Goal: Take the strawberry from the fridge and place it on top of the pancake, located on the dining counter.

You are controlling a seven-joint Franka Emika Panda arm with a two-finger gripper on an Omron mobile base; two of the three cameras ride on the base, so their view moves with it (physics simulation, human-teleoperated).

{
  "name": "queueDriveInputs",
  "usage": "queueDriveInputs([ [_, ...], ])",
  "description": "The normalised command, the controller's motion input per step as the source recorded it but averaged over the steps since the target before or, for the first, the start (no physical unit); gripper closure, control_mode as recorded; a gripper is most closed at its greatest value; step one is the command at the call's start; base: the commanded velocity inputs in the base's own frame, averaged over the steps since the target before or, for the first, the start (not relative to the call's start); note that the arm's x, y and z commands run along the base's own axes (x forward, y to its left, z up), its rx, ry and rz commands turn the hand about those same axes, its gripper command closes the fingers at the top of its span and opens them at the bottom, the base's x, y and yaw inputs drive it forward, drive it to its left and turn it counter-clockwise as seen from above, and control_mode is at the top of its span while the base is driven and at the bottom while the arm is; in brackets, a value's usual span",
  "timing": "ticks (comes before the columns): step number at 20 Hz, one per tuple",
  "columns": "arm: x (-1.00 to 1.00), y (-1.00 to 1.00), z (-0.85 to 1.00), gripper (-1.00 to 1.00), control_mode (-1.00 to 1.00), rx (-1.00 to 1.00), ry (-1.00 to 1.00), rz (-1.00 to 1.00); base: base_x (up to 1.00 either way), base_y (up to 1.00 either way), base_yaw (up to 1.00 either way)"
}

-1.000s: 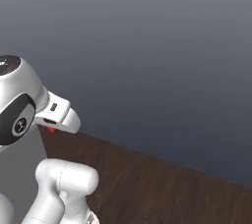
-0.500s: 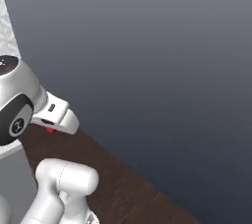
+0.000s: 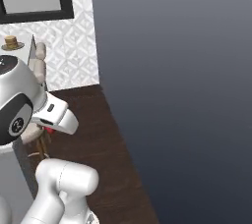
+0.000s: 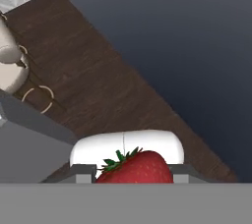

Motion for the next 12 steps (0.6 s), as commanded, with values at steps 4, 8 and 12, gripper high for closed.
queueDriveInputs([
  [4,0.0,0.0,0.0,1.0,1.0,0.0,0.0,0.0,0.71,-0.51,0.74],
  [8,0.0,0.0,0.0,1.0,1.0,0.0,0.0,0.0,0.92,-0.46,0.66],
  [12,0.0,0.0,0.0,1.0,1.0,0.0,0.0,0.0,1.0,-0.62,0.56],
])
